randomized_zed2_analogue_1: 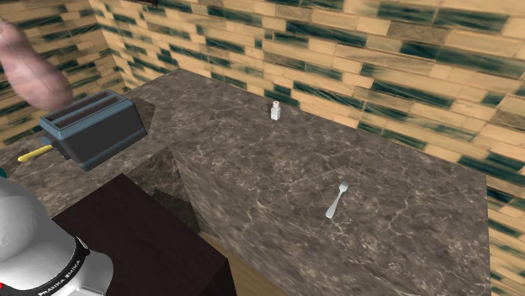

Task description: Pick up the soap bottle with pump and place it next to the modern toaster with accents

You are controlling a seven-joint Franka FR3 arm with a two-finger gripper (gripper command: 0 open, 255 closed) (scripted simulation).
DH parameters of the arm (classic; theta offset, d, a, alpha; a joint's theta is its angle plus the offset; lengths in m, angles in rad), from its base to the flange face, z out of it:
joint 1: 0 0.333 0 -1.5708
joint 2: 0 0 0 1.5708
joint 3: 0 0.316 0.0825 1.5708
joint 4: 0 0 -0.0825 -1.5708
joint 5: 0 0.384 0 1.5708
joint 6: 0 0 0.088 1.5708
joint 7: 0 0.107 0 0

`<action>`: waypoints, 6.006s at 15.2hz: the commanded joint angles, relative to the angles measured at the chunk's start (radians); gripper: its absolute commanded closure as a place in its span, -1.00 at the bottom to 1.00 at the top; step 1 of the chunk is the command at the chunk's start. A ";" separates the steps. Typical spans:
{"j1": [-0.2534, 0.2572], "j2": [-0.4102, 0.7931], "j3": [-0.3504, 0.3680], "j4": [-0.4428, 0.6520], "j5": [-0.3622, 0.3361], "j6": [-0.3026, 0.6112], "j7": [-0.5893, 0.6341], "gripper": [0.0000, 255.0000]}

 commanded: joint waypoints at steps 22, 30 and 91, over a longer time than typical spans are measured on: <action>-0.156 0.274 0.589 0.289 -0.036 0.060 0.469 1.00; -0.118 0.231 0.565 0.152 -0.002 0.164 0.454 1.00; -0.444 0.293 1.100 -0.370 0.046 0.854 0.518 -1.00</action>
